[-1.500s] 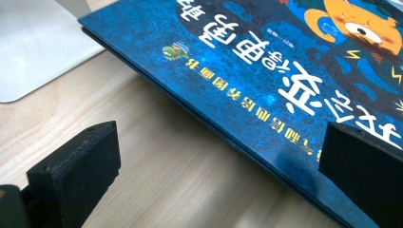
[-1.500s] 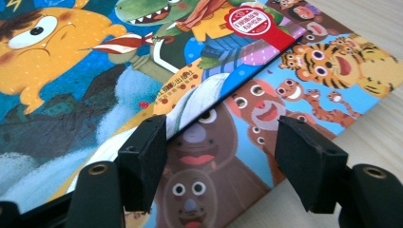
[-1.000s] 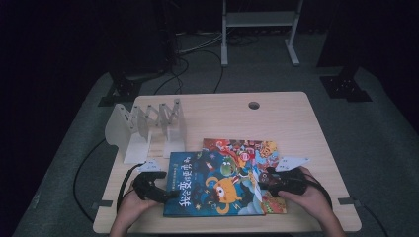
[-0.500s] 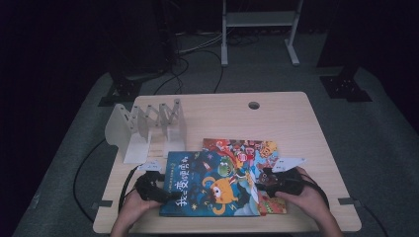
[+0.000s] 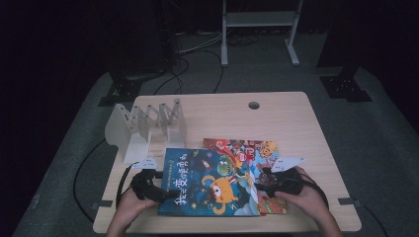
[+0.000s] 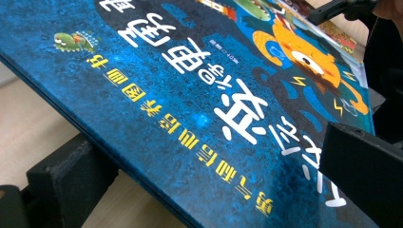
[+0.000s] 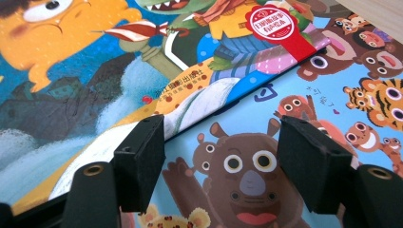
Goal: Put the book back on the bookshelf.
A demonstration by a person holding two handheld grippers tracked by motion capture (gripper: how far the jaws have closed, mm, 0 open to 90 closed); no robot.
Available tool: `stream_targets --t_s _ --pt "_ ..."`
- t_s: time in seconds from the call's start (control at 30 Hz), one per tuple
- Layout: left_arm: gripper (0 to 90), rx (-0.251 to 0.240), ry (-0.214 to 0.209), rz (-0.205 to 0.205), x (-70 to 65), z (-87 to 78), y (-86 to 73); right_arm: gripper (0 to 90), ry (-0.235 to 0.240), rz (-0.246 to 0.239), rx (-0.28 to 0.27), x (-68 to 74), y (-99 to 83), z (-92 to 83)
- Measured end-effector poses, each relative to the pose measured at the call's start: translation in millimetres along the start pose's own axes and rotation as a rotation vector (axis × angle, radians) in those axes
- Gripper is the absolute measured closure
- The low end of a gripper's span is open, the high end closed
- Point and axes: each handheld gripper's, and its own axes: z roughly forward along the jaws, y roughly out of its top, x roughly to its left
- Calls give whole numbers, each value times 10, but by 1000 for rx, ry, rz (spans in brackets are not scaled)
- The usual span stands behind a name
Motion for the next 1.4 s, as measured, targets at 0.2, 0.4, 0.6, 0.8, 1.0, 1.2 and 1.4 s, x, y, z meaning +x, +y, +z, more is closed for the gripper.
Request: stream_targets --t_s 0.2,0.4,0.6,0.8,1.0,1.2,1.4 --pt "0 -12 15 26 -75 -126 90 324 7 -12 1 35 24 26" --pt "0 -23 27 57 -138 -216 202 323 14 -21 8 67 52 49" --pt "0 -39 21 107 -238 -339 421 324 19 -27 12 96 66 61" --pt "0 -36 14 140 -303 -394 619 328 28 -37 11 121 76 73" --pt "0 -2 19 172 -352 -420 828 336 44 -50 12 159 80 75" --pt "68 33 9 177 -313 -448 1056 337 59 -62 20 234 88 77" --pt "192 70 -8 155 -224 -436 1269 360 57 -65 29 311 105 84"
